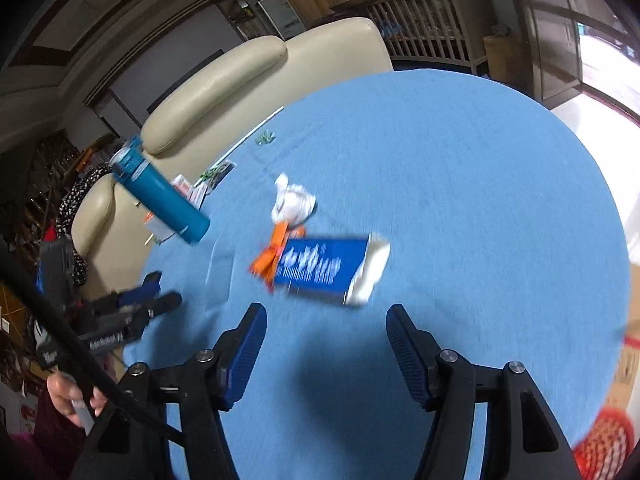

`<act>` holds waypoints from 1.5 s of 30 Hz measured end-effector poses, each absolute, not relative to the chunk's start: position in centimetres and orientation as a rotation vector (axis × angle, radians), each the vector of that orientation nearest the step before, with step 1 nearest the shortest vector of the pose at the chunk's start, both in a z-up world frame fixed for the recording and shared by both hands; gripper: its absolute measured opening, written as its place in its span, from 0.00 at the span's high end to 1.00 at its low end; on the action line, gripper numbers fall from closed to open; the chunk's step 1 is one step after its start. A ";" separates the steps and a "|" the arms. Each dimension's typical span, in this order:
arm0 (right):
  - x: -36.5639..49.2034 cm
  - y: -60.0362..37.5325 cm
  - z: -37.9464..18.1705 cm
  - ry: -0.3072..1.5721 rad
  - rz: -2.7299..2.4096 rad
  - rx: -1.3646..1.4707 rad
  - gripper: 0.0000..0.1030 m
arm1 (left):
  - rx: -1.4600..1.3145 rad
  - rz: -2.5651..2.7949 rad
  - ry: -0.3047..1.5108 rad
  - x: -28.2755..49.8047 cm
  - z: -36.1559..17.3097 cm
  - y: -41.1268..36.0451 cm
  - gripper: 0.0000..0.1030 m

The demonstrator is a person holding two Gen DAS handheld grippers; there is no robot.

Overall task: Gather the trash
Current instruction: 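Grasp the blue toothpaste box with the right tool while the left tool grasps the clear tray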

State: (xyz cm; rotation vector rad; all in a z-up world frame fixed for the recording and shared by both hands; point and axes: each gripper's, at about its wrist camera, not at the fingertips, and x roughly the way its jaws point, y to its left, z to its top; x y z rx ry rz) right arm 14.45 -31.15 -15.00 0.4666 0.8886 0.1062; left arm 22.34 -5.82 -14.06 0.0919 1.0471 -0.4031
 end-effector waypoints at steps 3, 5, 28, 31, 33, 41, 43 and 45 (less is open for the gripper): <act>17.3 -32.3 -15.8 0.899 0.134 0.485 0.34 | 0.084 -0.389 1.064 23.7 -14.9 -6.3 0.26; 19.1 -33.0 -16.4 0.891 0.144 0.510 0.34 | 0.072 -0.391 1.080 24.4 -15.4 -6.6 0.26; 20.1 -24.0 -19.8 1.016 0.331 0.029 0.23 | 0.027 -0.426 1.127 24.8 -17.5 -3.9 0.61; 19.7 -23.9 -19.7 0.977 0.309 0.046 0.30 | 0.038 -0.431 1.112 23.8 -16.9 -3.9 0.72; 19.5 -23.6 -19.4 0.954 0.276 0.040 0.35 | 0.046 -0.437 1.103 23.3 -16.5 -3.8 0.78; 18.1 -24.3 -19.1 0.992 0.240 0.155 0.37 | 0.066 -0.470 1.060 20.5 -15.3 -3.3 0.80; 18.0 -24.2 -19.2 1.012 0.228 0.183 0.35 | 0.063 -0.472 1.057 19.5 -15.0 -2.8 0.80; 17.9 -23.5 -19.3 1.024 0.217 0.172 0.33 | 0.054 -0.467 1.057 19.2 -14.9 -1.9 0.80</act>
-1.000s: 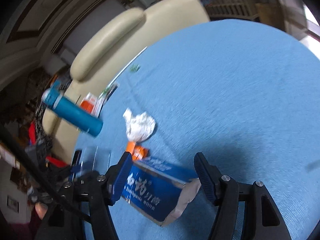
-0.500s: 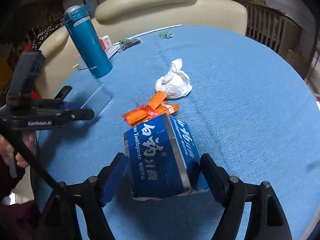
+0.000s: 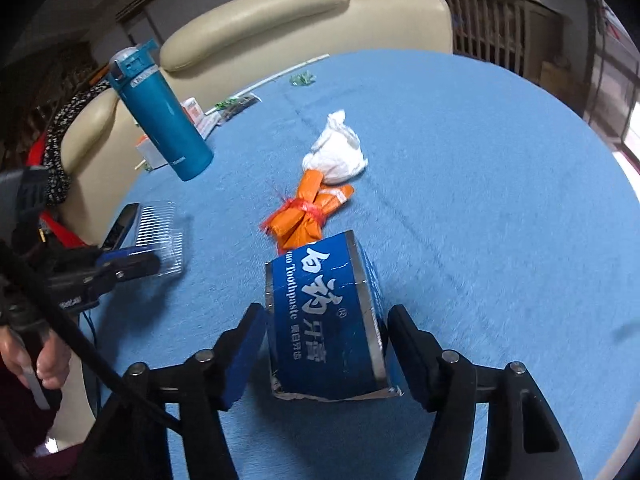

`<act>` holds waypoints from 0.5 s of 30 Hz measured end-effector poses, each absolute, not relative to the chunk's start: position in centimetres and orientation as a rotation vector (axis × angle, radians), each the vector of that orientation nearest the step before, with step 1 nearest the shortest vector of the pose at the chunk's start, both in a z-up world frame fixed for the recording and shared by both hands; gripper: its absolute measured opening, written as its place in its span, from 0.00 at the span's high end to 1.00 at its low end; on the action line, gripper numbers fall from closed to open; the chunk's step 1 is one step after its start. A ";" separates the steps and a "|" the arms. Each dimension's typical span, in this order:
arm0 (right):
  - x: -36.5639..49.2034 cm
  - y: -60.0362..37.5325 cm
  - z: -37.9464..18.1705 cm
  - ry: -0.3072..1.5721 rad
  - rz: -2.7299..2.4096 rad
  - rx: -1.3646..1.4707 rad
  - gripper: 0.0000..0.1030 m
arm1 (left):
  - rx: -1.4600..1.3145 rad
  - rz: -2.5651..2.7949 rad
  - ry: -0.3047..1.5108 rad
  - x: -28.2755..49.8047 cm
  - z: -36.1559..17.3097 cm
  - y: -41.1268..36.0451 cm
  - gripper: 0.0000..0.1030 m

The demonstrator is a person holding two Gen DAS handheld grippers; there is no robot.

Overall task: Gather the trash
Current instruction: 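Grasp the blue toothpaste box with the right tool while the left tool grasps the clear tray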

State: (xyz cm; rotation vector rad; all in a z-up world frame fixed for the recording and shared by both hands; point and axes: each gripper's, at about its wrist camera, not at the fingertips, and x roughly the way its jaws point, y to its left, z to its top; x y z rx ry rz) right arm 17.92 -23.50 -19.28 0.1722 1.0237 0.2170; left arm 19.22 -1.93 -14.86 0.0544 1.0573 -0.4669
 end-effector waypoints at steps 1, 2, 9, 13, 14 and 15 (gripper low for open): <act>17.9 -23.3 -19.2 1.028 0.214 0.164 0.32 | 0.049 -0.467 1.061 19.2 -14.9 -1.6 0.80; 17.9 -22.9 -19.3 1.034 0.213 0.154 0.30 | 0.038 -0.463 1.067 19.4 -14.8 -1.1 0.78; 18.2 -20.0 -20.0 1.037 0.186 0.016 0.27 | -0.058 -0.432 1.042 19.6 -13.9 1.0 0.26; 17.7 -19.6 -20.5 1.007 0.184 -0.033 0.29 | -0.087 -0.408 1.071 20.7 -14.1 0.0 0.25; 17.5 -19.6 -20.5 0.996 0.175 -0.042 0.34 | -0.110 -0.401 1.088 21.1 -14.3 -0.3 0.25; 17.3 -19.6 -20.5 0.984 0.164 -0.049 0.40 | -0.131 -0.387 1.103 21.5 -14.6 -0.6 0.25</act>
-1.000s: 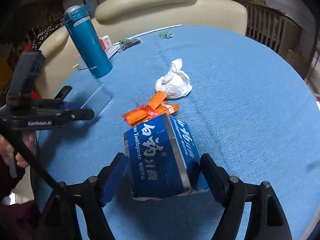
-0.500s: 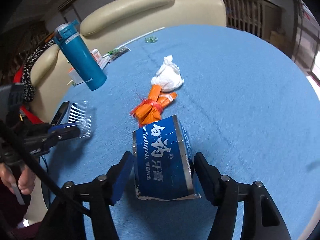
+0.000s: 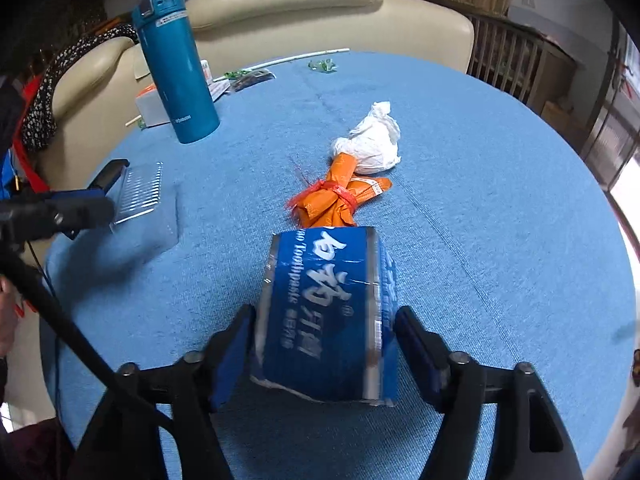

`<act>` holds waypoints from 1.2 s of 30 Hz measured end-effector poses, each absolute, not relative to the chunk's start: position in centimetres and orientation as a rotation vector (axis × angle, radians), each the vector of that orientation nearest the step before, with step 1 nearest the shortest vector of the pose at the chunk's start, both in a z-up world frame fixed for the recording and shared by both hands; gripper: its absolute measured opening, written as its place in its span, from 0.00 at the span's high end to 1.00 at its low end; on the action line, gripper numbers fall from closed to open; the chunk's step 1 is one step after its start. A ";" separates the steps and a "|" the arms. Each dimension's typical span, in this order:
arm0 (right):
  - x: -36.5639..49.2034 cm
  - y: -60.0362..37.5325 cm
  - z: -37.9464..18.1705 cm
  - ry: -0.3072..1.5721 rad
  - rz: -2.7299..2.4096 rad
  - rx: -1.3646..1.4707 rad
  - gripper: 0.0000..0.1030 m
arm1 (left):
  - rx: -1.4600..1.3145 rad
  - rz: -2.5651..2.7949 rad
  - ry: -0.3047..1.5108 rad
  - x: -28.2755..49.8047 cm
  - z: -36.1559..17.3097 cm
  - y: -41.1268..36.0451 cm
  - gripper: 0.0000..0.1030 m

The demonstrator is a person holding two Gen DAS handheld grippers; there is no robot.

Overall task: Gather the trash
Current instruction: 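Grasp the blue toothpaste box with the right tool while the left tool grasps the clear tray, then carry the toothpaste box and clear tray over the red wastebasket with both tools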

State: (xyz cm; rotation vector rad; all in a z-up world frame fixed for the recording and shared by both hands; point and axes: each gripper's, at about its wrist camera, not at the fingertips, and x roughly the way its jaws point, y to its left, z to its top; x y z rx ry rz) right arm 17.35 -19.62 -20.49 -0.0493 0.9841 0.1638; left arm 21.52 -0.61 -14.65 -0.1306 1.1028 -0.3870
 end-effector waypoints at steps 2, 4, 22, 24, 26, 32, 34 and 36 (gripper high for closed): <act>17.2 -19.8 -20.4 0.977 0.171 -0.032 0.42 | -0.170 -0.342 1.119 22.6 -15.1 -1.2 0.25; 17.0 -20.1 -20.4 0.966 0.177 -0.003 0.42 | -0.187 -0.284 1.131 23.6 -15.8 -1.8 0.25; 11.2 -23.6 -18.4 0.865 0.168 0.246 0.43 | -0.130 -0.416 1.154 21.0 -16.7 -2.6 0.75; 10.3 -23.9 -18.1 0.853 0.160 0.269 0.43 | -0.120 -0.432 1.148 20.3 -16.1 -2.7 0.75; 9.2 -24.3 -17.6 0.836 0.147 0.293 0.43 | -0.089 -0.439 1.137 19.2 -15.3 -3.3 0.75; 6.3 -25.2 -15.7 0.783 0.113 0.332 0.43 | 0.058 -0.455 1.045 15.6 -12.0 -5.5 0.75; 5.1 -25.4 -14.8 0.761 0.102 0.335 0.43 | 0.109 -0.464 1.003 14.6 -10.7 -6.5 0.75; 3.8 -25.7 -14.0 0.738 0.089 0.338 0.43 | 0.157 -0.475 0.957 13.0 -9.8 -7.4 0.75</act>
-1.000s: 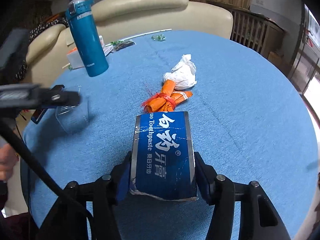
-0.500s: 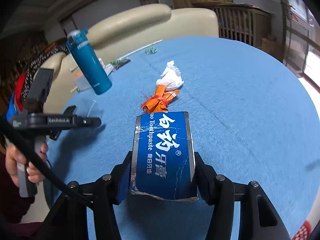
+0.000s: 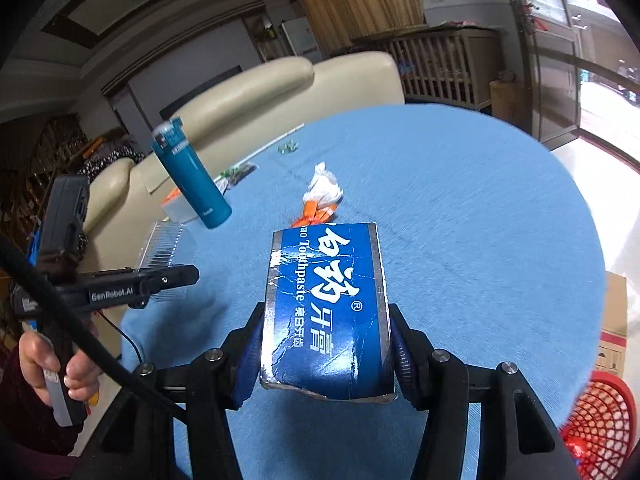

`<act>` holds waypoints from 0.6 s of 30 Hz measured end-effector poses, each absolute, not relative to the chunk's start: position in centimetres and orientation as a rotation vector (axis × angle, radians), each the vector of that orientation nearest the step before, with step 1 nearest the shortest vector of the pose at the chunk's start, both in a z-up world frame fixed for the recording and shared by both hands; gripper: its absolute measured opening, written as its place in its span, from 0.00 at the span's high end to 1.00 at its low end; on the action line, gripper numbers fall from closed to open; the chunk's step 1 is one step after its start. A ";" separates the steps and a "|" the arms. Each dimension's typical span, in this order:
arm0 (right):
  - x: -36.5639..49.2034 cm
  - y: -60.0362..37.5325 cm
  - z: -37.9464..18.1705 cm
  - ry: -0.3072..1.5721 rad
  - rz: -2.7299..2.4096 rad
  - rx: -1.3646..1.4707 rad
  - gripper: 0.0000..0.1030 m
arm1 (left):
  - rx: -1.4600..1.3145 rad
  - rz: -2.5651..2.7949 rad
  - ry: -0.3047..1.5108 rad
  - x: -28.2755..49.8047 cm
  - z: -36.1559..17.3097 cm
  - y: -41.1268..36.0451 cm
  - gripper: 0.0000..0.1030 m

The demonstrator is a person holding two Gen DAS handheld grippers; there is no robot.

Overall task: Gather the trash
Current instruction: 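Carry the toothpaste box and clear tray over the red wastebasket with both tools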

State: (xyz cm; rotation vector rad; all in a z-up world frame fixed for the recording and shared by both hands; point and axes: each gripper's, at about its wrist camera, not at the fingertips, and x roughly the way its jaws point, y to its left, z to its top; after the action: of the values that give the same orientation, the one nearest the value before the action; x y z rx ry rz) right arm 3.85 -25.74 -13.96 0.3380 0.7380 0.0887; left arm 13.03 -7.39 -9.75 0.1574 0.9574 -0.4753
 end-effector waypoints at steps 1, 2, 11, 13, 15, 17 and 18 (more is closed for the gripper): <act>3.3 -25.9 -13.6 0.727 0.083 0.339 0.43 | 0.182 -0.480 0.932 12.3 -9.3 -7.8 0.75; 2.9 -26.0 -13.3 0.719 0.077 0.338 0.43 | 0.207 -0.484 0.906 11.5 -8.7 -8.1 0.75; -2.4 -26.9 -10.6 0.638 0.019 0.332 0.43 | 0.352 -0.521 0.739 5.8 -5.4 -10.7 0.75; -3.7 -27.2 -10.3 0.624 0.008 0.333 0.42 | 0.371 -0.527 0.715 4.9 -4.8 -11.1 0.75; -4.8 -27.4 -10.1 0.612 -0.008 0.330 0.42 | 0.391 -0.536 0.693 3.9 -4.4 -11.5 0.75; -6.0 -27.7 -9.8 0.601 -0.020 0.332 0.42 | 0.406 -0.546 0.678 3.2 -4.2 -12.0 0.75; -6.6 -27.9 -9.7 0.596 -0.024 0.336 0.42 | 0.414 -0.550 0.670 2.9 -4.1 -12.3 0.75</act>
State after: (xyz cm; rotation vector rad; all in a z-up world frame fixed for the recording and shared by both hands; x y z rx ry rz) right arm -6.56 -27.91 -9.67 0.3357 0.5958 -0.0243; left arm 2.92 -12.30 -4.08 0.4141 0.6703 -0.5499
